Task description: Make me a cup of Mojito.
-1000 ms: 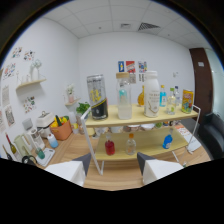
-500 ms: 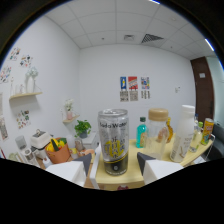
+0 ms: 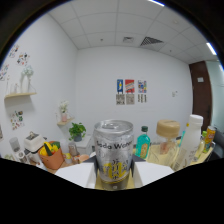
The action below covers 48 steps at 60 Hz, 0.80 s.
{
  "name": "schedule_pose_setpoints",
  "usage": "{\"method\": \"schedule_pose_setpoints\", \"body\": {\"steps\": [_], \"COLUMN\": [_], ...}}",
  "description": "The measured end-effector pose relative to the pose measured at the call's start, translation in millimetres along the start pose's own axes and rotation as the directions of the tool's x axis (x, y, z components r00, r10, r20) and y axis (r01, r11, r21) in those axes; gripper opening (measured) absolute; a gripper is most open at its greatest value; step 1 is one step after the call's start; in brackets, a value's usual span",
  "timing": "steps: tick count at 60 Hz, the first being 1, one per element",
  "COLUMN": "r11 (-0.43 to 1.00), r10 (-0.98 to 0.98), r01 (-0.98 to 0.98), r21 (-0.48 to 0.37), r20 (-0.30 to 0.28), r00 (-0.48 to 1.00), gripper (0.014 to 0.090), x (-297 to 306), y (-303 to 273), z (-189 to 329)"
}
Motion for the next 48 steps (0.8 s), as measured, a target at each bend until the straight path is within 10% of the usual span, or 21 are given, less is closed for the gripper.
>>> {"method": "schedule_pose_setpoints", "body": {"steps": [30, 48], "r11": [0.997, 1.000], "r10": [-0.004, -0.001], "r01": [-0.008, -0.001], "r21": [0.083, 0.012], "r20": [0.151, 0.156], "r00": [0.989, 0.988], "gripper": [0.0513, 0.0510], "x": [0.8, 59.7], "y": [-19.3, 67.1], "z": [-77.0, -115.9]}}
